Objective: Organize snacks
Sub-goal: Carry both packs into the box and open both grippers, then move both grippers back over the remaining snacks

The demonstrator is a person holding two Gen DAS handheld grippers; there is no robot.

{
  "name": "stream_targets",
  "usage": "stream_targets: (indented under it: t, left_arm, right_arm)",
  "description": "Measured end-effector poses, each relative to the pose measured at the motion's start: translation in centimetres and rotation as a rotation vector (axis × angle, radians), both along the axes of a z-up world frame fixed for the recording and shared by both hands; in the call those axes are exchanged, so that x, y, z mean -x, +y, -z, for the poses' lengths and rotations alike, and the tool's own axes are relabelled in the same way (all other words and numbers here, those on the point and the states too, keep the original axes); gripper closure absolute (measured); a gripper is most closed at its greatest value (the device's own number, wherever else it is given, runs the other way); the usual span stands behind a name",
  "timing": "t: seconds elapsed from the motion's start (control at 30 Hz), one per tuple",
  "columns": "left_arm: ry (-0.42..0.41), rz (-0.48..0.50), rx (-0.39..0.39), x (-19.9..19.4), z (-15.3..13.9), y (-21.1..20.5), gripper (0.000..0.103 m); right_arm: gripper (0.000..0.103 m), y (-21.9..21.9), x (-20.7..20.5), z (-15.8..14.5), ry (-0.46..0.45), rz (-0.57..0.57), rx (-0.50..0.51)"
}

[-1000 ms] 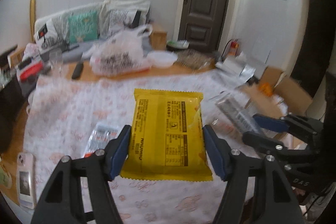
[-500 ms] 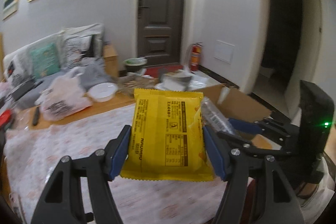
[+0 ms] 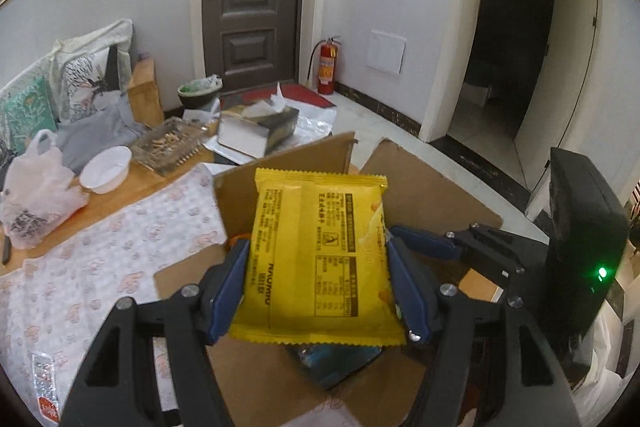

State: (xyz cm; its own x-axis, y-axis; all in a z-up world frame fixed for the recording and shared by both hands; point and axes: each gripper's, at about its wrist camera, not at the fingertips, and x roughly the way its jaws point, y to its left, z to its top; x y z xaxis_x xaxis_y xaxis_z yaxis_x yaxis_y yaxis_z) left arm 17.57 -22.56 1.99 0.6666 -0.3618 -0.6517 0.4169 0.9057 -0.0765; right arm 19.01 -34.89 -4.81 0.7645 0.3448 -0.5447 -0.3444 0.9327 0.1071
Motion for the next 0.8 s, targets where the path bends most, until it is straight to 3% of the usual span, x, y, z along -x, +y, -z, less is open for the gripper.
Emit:
stream_targets:
  t: [0.3, 0.6, 0.8]
  left_arm:
    - [0.066, 0.016, -0.065, -3.0, 1.9, -2.0, 0.038]
    - [0.076, 0.028, -0.052, -3.4, 2.1, -1.7, 0.037]
    - [0.056, 0.024, -0.044, -3.1, 1.6, -1.4, 0.033]
  right_arm:
    - [0.067, 0.5, -1.2, 1.0, 0.012, -0.009, 0.045]
    - [0.065, 1.0, -0.5, 0.9, 0.011, -0.005, 0.056]
    - [0.051, 1.0, 0.4, 0.5, 0.005, -0.023, 0.045]
